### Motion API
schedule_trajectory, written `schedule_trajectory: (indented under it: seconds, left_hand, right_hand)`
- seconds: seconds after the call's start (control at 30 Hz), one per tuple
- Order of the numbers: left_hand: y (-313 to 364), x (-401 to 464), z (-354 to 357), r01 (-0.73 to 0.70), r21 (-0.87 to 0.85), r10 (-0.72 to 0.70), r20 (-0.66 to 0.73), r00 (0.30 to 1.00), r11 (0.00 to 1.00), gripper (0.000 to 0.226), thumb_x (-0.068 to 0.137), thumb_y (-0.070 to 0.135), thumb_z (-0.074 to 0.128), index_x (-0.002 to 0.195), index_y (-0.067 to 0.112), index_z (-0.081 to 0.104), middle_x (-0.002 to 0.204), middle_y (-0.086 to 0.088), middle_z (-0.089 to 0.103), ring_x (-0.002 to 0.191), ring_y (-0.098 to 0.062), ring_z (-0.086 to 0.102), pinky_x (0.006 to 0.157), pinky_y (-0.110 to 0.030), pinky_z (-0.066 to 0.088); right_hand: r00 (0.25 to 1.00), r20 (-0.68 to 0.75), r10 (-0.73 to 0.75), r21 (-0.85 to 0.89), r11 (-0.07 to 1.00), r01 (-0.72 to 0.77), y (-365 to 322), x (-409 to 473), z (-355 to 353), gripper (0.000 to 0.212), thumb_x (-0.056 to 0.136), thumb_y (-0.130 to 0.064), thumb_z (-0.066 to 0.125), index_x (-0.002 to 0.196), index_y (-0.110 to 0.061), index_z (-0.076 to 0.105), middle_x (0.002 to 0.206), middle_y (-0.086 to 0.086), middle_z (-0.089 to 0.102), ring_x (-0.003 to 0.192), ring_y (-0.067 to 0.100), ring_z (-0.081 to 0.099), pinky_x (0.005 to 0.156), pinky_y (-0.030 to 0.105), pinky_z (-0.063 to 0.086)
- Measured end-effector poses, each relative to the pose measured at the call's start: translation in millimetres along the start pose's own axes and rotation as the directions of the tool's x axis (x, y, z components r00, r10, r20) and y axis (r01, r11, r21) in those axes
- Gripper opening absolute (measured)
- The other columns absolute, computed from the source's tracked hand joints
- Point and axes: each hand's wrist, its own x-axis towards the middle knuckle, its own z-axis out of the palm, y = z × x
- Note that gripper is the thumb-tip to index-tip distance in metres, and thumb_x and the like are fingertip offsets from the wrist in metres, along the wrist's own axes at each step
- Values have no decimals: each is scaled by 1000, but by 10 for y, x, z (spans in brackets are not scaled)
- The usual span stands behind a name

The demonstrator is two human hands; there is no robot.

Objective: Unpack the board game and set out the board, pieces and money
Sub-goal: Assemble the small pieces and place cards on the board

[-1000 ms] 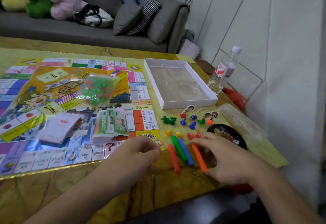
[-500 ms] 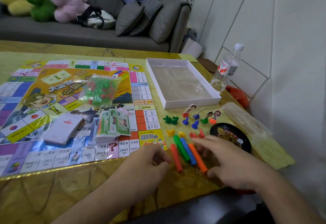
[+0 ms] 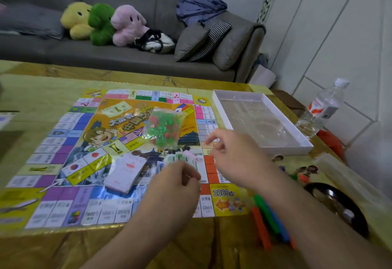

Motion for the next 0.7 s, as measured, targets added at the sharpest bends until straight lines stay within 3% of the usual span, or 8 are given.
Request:
schedule_trajectory:
  seconds: [0.1, 0.17, 0.23, 0.37, 0.5, 0.57, 0.63, 0.7]
  left_hand:
    - [-59, 128, -247, 20, -71, -31, -164, 986, 997, 18, 100, 16, 56, 89, 29, 63, 83, 5, 71, 69, -12, 64, 54, -28, 47]
    - [-106, 186, -383, 8, -122, -34, -209, 977, 993, 18, 97, 13, 57, 87, 26, 65, 80, 1, 71, 70, -19, 64, 58, -34, 47]
    - [-134, 223, -470, 3, -157, -38, -216, 976, 988, 19, 96, 11, 60, 86, 24, 68, 78, 0, 72, 73, -23, 65, 65, -38, 51]
    - [-149, 279, -502, 1, -176, -33, -180, 983, 984, 20, 94, 9, 61, 87, 25, 71, 73, 0, 71, 70, -25, 64, 64, -39, 50]
    - [-168, 306, -469, 16, -282, -61, -152, 986, 959, 21, 97, 2, 59, 86, 15, 71, 67, -4, 72, 70, -37, 66, 64, -51, 55]
    - [-143, 338, -400, 49, -445, -118, -129, 985, 894, 14, 99, 2, 60, 92, 8, 71, 85, -17, 73, 72, -38, 68, 63, -47, 57]
    - [-58, 342, -315, 107, -646, -181, -50, 982, 756, 14, 100, 16, 63, 100, 3, 68, 99, -23, 72, 74, -37, 75, 61, -45, 63]
    - [30, 300, -203, 186, -780, -186, 90, 978, 597, 37, 94, 36, 65, 107, 2, 66, 101, -22, 75, 78, -36, 79, 58, -46, 65]
  right_hand:
    - [997, -25, -70, 9, 997, 71, -487, 756, 489, 43, 95, -12, 58, 132, -31, 66, 116, -1, 63, 82, 15, 66, 69, 32, 57]
    - [997, -42, -63, -38, 997, 62, -666, 1096, 822, 39, 93, -36, 62, 132, -41, 65, 138, 3, 57, 103, 25, 66, 88, 43, 59]
    - [998, -49, -35, -143, 989, 28, -742, 1277, 1063, 41, 91, -51, 66, 131, -41, 64, 143, 8, 46, 115, 33, 61, 94, 44, 54]
    - [983, -173, -61, -136, 990, 38, -683, 1335, 1127, 32, 92, -22, 75, 124, -22, 73, 129, 15, 56, 110, 36, 62, 84, 38, 54]
    - [960, -279, -37, 112, 991, 71, -471, 1168, 821, 11, 95, -9, 66, 94, -7, 77, 98, 12, 71, 82, 31, 72, 74, 46, 64]
    - [948, -318, -21, 274, 955, 114, -361, 887, 544, 14, 99, -9, 63, 96, -6, 77, 95, 6, 70, 71, 19, 75, 64, 35, 65]
    - [913, -394, -105, 262, 939, 221, -269, 490, 278, 11, 98, -13, 68, 102, -11, 78, 101, 1, 68, 76, 6, 67, 68, 17, 58]
    - [873, -422, -243, 141, 934, 328, -159, 88, 107, 14, 97, -17, 71, 109, -14, 77, 110, -2, 67, 92, 7, 62, 83, 25, 58]
